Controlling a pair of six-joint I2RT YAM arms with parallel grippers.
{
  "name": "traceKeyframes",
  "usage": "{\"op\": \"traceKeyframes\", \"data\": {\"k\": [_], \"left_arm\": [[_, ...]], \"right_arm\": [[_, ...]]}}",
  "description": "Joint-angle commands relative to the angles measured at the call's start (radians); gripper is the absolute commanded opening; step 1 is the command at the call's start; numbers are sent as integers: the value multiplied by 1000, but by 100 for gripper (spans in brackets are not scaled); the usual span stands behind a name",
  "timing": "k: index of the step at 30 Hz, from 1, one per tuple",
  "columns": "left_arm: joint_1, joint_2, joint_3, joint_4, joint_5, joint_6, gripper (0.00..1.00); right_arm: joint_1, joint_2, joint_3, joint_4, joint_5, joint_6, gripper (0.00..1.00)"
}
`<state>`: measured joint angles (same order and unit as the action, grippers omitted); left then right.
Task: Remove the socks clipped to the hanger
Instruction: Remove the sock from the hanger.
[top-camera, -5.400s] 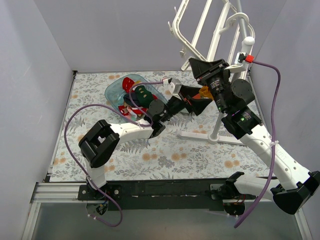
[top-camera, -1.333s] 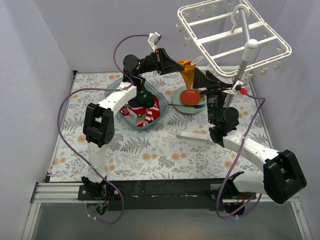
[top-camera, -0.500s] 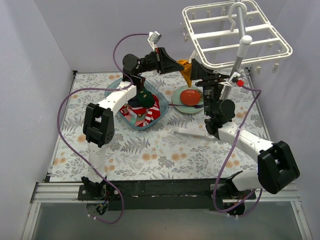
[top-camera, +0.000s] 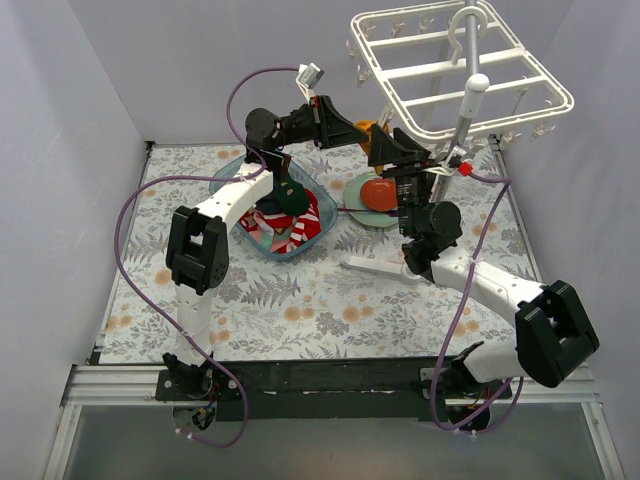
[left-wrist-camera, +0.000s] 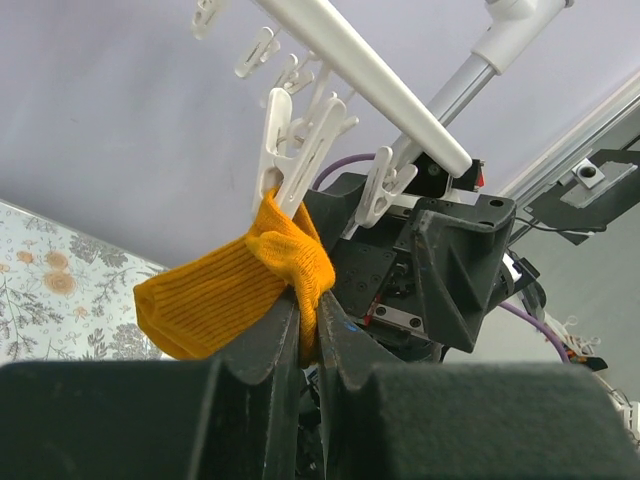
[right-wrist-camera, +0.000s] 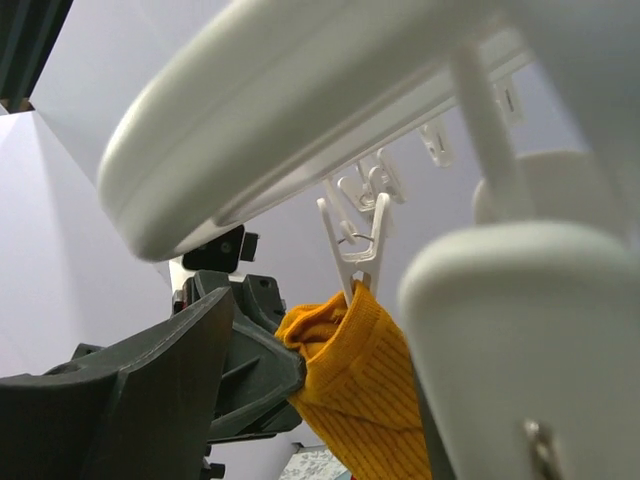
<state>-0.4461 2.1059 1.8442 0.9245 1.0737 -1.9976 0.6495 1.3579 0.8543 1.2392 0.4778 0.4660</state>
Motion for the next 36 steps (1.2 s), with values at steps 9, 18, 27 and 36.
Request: {"op": "traceKeyframes", "data": {"k": [9, 18, 27, 36], "left_arm": [[6, -41, -16, 13, 26, -164, 0], [6, -50, -34, 11, 26, -162, 0], [-6, -64, -69, 11, 37, -158, 0], [-28, -89, -108, -4, 40, -127, 0]], "right_arm": [[22, 50, -17, 77, 124, -81, 79], [18, 79, 54, 65, 153, -107, 82], [12, 95, 88, 49, 134, -109, 74], [10, 93, 101, 22, 133, -102, 72]]}}
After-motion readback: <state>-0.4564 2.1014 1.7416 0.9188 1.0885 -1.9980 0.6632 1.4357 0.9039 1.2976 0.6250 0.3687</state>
